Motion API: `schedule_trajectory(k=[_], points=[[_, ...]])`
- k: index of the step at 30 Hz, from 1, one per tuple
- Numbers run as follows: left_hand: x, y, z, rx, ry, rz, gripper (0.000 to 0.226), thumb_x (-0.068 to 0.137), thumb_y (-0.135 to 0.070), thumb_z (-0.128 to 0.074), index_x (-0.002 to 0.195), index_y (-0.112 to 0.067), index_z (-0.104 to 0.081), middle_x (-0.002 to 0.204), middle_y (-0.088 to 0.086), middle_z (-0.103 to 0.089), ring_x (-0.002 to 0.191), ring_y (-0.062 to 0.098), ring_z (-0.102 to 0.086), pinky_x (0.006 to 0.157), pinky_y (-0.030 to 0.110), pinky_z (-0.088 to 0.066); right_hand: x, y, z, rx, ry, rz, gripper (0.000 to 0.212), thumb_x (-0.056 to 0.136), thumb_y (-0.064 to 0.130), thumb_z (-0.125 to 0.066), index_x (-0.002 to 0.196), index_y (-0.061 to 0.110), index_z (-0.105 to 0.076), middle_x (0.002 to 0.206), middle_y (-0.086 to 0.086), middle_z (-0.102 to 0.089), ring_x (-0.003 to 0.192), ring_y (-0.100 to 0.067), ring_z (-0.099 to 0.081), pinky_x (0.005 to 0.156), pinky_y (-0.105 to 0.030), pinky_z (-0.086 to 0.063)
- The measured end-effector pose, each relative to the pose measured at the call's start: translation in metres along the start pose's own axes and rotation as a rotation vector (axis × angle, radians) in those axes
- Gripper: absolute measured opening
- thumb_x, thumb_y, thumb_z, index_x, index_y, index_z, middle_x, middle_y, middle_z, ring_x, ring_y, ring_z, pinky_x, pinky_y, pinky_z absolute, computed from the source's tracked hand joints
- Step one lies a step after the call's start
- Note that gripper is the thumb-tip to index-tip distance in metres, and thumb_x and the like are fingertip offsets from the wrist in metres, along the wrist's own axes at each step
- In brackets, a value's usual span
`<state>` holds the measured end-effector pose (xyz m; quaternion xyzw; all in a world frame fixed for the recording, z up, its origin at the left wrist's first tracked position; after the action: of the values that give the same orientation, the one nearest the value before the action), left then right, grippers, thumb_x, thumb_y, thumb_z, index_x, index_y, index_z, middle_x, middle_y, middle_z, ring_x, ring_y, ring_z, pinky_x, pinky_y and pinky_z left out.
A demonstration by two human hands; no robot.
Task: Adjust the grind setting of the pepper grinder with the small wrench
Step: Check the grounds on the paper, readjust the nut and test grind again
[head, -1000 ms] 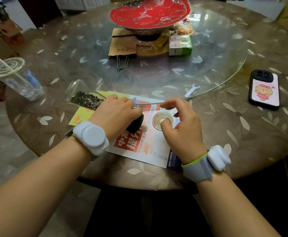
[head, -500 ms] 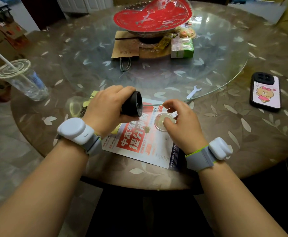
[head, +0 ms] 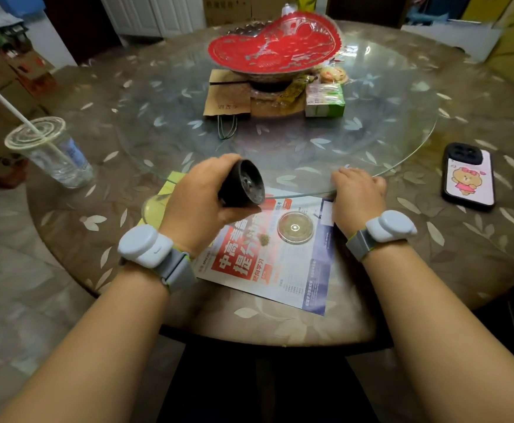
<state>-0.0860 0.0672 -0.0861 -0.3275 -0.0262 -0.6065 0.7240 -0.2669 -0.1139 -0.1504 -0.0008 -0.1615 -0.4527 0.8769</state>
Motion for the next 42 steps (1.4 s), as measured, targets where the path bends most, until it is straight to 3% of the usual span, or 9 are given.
schedule_trajectory(k=[6, 10, 14, 17, 21, 24, 29, 37, 42], points=[[-0.012, -0.003, 0.002, -0.223, -0.128, 0.086, 0.068, 0.065, -0.048, -0.079, 0.119, -0.013, -0.057, 0.109, -0.004, -0.062, 0.101, 0.023, -0.059, 0.088, 0.035, -0.049, 0.004, -0.007, -0.001, -0.002, -0.117, 0.034, 0.019, 0.073, -0.004, -0.053, 0.082, 0.007, -0.067, 0.085, -0.014, -0.069, 0.087, -0.037, -0.059, 0.071, -0.036, -0.030], [-0.020, -0.001, -0.004, -0.313, -0.145, 0.119, 0.068, 0.065, -0.048, -0.081, 0.119, -0.013, -0.057, 0.109, 0.002, -0.064, 0.101, 0.025, -0.060, 0.088, 0.046, -0.051, 0.003, -0.009, -0.007, 0.072, -0.129, 0.056, 0.013, 0.070, -0.007, -0.057, 0.076, 0.001, -0.066, 0.074, -0.021, -0.067, 0.071, -0.042, -0.061, 0.060, -0.038, -0.046], [-0.027, 0.000, -0.007, -0.375, -0.200, 0.107, 0.070, 0.065, -0.055, -0.080, 0.118, -0.016, -0.056, 0.108, 0.003, -0.064, 0.102, 0.027, -0.061, 0.088, 0.050, -0.051, -0.007, -0.010, 0.001, 0.292, -0.267, 0.019, 0.007, 0.077, -0.005, -0.060, 0.077, 0.001, -0.065, 0.080, -0.020, -0.068, 0.076, -0.041, -0.062, 0.064, -0.036, -0.043], [-0.033, -0.003, -0.007, -0.425, -0.265, 0.102, 0.069, 0.066, -0.060, -0.078, 0.118, -0.020, -0.055, 0.109, 0.001, -0.064, 0.102, 0.026, -0.062, 0.090, 0.049, -0.051, -0.017, 0.001, 0.027, 0.668, -0.453, -0.027, 0.005, 0.076, 0.004, -0.072, 0.074, 0.007, -0.069, 0.088, -0.007, -0.073, 0.085, -0.022, -0.065, 0.080, -0.034, -0.048], [-0.037, -0.008, -0.004, -0.431, -0.272, 0.064, 0.068, 0.067, -0.060, -0.076, 0.117, -0.019, -0.054, 0.107, -0.009, -0.061, 0.100, 0.021, -0.061, 0.090, 0.042, -0.051, -0.025, 0.038, 0.072, 1.538, -0.206, -0.122, 0.016, 0.077, 0.003, -0.074, 0.075, 0.018, -0.070, 0.068, 0.007, -0.070, 0.066, -0.011, -0.063, 0.071, -0.026, -0.052], [-0.037, -0.007, -0.004, -0.436, -0.259, 0.052, 0.068, 0.067, -0.057, -0.078, 0.116, -0.016, -0.055, 0.106, -0.003, -0.062, 0.100, 0.023, -0.061, 0.089, 0.041, -0.051, -0.030, 0.062, 0.090, 1.894, 0.082, -0.131, 0.013, 0.072, 0.004, -0.071, 0.076, 0.016, -0.069, 0.067, 0.003, -0.069, 0.062, -0.012, -0.063, 0.066, -0.025, -0.053], [-0.035, -0.011, 0.001, -0.475, -0.168, 0.016, 0.064, 0.065, -0.044, -0.082, 0.117, -0.017, -0.056, 0.112, -0.006, -0.063, 0.103, 0.016, -0.062, 0.091, 0.032, -0.051, -0.027, 0.081, 0.096, 1.849, 0.291, -0.080, 0.012, 0.065, 0.010, -0.071, 0.076, 0.015, -0.072, 0.067, 0.001, -0.070, 0.063, -0.013, -0.061, 0.069, -0.025, -0.052], [-0.031, -0.008, 0.006, -0.527, -0.103, -0.013, 0.060, 0.068, -0.038, -0.081, 0.119, -0.024, -0.054, 0.113, -0.009, -0.061, 0.106, 0.015, -0.062, 0.092, 0.031, -0.051, -0.004, 0.093, 0.095, 1.684, 0.386, 0.018, 0.014, 0.065, 0.016, -0.073, 0.078, 0.018, -0.077, 0.073, 0.003, -0.074, 0.072, -0.013, -0.065, 0.076, -0.029, -0.051], [-0.030, -0.009, 0.007, -0.532, -0.064, -0.034, 0.062, 0.068, -0.038, -0.080, 0.120, -0.016, -0.054, 0.112, -0.002, -0.062, 0.104, 0.018, -0.062, 0.090, 0.034, -0.053, 0.006, 0.102, 0.096, 1.678, 0.434, 0.081, 0.018, 0.066, 0.014, -0.073, 0.083, 0.015, -0.076, 0.073, 0.003, -0.074, 0.073, -0.012, -0.065, 0.078, -0.031, -0.050]])
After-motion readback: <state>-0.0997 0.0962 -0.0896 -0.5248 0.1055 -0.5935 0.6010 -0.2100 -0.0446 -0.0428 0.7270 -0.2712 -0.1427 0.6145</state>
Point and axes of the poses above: each hand's wrist, its own x-axis towards the middle knuckle, its own z-axis out of the back of the hand, y = z × x, the point moved 1 cm from there along x, towards the middle knuckle
